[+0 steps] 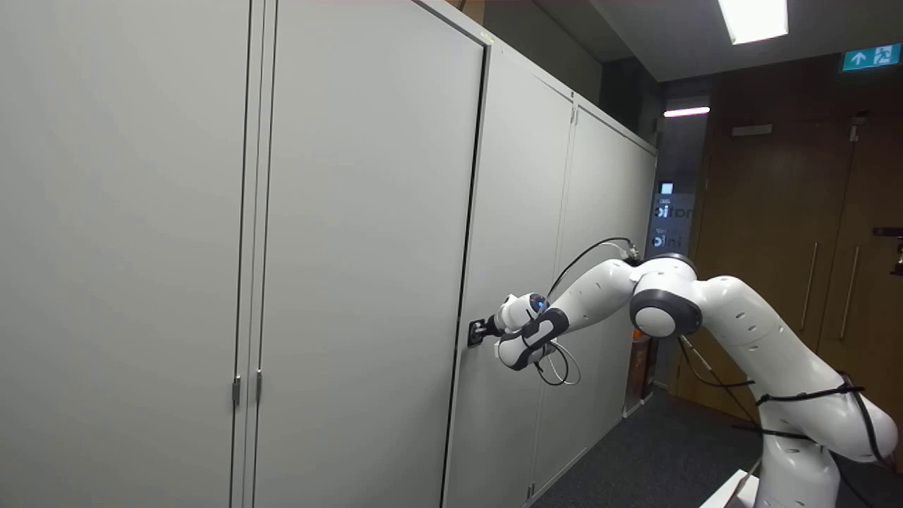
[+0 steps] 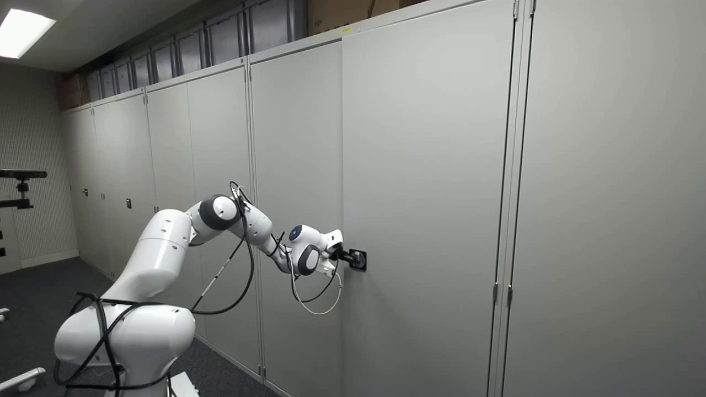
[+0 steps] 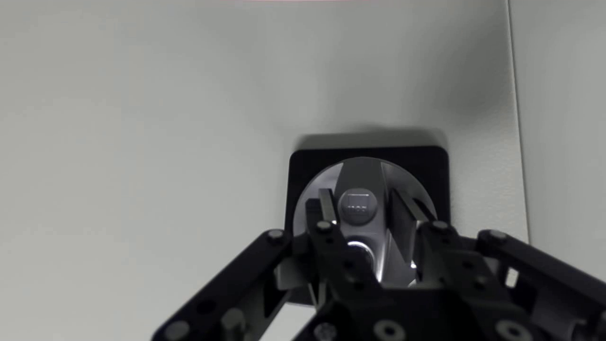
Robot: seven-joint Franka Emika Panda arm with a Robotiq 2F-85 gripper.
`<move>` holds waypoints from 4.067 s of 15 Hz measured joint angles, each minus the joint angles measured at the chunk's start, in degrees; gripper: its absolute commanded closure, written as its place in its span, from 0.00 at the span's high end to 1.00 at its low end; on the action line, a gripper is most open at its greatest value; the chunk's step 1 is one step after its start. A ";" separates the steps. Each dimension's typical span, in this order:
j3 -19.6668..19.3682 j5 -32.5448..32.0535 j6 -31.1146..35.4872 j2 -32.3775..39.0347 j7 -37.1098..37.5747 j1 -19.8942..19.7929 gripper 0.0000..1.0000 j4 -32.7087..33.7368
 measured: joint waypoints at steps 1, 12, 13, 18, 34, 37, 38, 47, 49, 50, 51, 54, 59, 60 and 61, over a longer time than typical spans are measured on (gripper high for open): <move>0.00 0.00 0.00 0.00 0.00 0.00 0.35 0.00; 0.00 0.00 0.00 0.00 0.00 0.00 0.35 0.00; 0.00 0.00 0.00 0.00 0.00 0.00 0.35 0.00; 0.00 0.00 0.00 0.00 0.00 0.00 0.35 0.00; 0.00 0.00 0.00 0.00 0.00 0.00 0.35 0.00; 0.00 0.00 0.00 0.00 0.00 0.00 0.35 0.00; 0.00 0.00 0.00 0.00 0.00 0.00 0.35 0.00; 0.00 0.00 0.00 0.00 0.00 0.00 0.35 0.00; 0.00 0.00 0.00 0.00 0.00 0.00 0.35 0.00; 0.00 0.00 0.00 0.00 0.00 0.00 0.35 0.00; 0.00 0.00 0.00 0.00 0.00 0.00 0.35 0.00; 0.00 0.00 0.00 0.00 0.00 0.00 0.35 0.00; 0.00 0.00 0.00 0.00 0.00 0.00 0.10 0.00; 0.00 0.00 0.00 0.00 0.00 0.00 0.10 0.00; 0.07 0.00 0.06 0.00 0.00 0.03 0.10 0.03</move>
